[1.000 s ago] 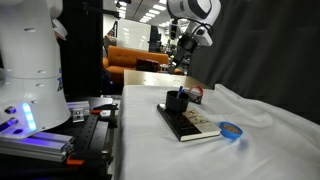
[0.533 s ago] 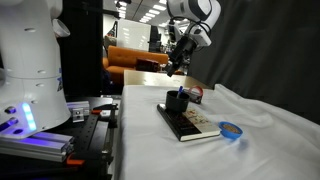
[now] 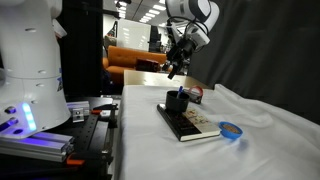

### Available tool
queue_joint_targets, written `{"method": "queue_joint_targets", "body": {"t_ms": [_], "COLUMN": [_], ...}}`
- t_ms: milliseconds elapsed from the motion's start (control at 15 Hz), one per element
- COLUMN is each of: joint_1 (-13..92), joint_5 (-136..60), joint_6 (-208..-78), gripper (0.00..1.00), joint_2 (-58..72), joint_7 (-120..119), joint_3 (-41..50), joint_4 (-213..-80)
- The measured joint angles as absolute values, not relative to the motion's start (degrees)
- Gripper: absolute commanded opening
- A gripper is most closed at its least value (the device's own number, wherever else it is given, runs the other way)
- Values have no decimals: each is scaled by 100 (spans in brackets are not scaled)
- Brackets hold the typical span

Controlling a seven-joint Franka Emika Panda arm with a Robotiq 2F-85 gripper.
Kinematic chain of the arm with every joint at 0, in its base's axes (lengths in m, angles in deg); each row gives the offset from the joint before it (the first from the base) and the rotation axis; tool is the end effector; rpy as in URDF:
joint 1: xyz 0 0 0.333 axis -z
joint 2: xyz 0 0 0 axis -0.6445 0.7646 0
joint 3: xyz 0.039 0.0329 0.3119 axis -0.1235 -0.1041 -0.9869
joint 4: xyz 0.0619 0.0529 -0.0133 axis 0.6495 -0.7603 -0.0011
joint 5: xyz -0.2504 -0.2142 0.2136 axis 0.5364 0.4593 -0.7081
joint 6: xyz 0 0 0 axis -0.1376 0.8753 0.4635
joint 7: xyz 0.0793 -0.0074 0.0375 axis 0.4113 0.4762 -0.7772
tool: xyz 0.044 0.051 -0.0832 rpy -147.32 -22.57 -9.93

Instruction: Remove the black cup from the book and place it on the table

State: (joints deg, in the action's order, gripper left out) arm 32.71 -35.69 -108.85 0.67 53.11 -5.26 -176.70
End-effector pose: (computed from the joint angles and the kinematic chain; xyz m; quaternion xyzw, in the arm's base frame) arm 0.4826 0.1036 0.2950 0.8963 -0.3476 -0.2035 0.1857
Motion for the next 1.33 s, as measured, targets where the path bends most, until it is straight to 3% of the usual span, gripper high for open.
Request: {"method": "queue_joint_targets", "body": {"t_ms": [533, 1333], "joint_1": [3271, 3253], "joint_5": [-3574, -3374], "joint_6": [-10885, -10948], "gripper": [100, 100], "joint_2": [67, 437], "joint_7": [5482, 8159], "joint_3": [-525, -410], "joint_4": [-17670, -17475]}}
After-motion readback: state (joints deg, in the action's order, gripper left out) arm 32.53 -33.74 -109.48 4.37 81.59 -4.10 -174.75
